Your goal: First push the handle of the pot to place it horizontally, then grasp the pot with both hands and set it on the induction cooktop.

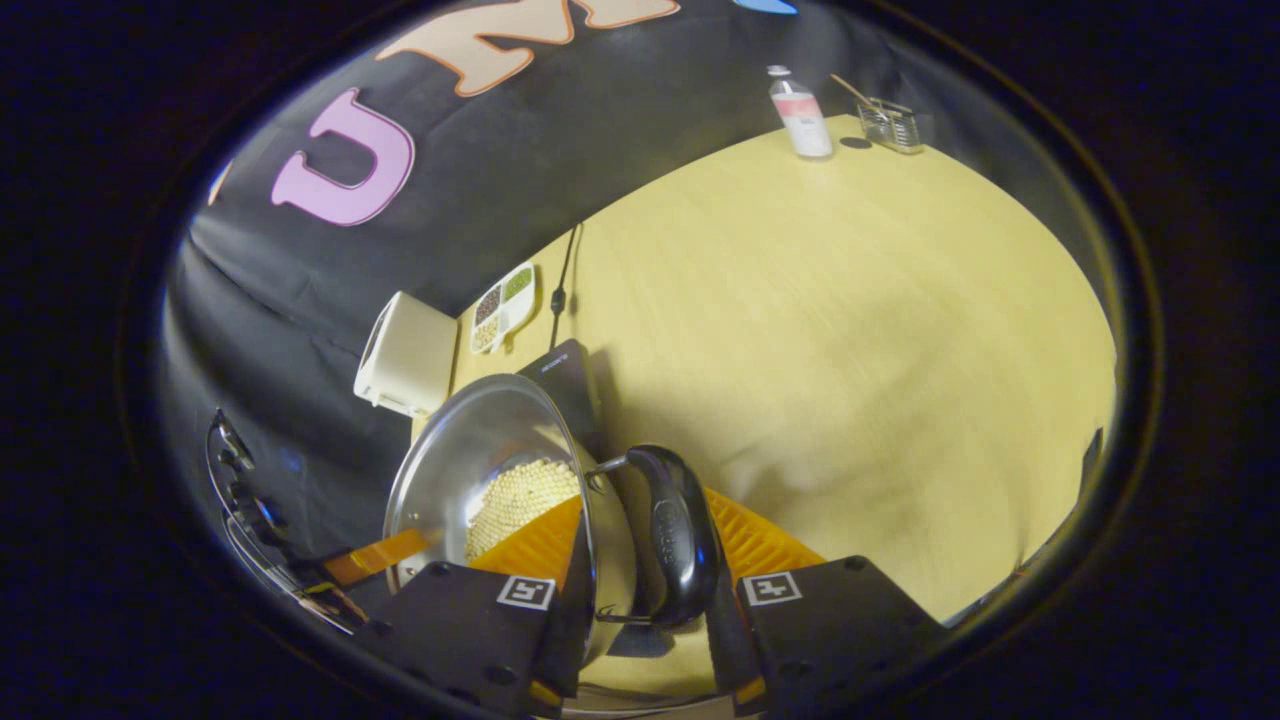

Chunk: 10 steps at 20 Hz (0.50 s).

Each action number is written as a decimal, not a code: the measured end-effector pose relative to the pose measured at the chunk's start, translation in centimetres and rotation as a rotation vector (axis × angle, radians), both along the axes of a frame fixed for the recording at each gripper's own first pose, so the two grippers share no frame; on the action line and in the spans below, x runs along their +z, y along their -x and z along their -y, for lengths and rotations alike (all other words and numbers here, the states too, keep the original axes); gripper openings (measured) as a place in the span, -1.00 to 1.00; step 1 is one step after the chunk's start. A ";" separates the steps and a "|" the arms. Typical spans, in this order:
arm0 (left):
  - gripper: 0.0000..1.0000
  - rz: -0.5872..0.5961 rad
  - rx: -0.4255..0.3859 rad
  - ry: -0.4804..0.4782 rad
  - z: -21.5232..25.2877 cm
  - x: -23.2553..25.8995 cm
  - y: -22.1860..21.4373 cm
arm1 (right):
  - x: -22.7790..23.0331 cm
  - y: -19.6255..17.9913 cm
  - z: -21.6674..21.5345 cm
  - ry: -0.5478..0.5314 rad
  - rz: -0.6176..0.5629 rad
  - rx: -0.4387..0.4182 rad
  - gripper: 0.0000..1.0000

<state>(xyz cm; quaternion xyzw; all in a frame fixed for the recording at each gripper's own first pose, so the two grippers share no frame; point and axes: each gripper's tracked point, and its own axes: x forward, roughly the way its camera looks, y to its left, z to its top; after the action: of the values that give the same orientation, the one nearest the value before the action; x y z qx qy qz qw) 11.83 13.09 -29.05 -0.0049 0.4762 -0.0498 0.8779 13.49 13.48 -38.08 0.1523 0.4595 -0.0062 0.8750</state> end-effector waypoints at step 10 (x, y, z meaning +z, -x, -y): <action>0.12 0.093 0.008 -0.007 -2.3 -0.7 -3.7 | -2.1 -3.9 -2.9 0.005 0.098 -0.007 0.07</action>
<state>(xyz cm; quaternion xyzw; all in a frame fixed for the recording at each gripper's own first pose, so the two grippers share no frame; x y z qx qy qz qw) 15.51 15.42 -29.75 -0.0013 0.4352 -0.0450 0.8992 17.40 16.36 -40.23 0.1521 0.4154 -0.0029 0.8968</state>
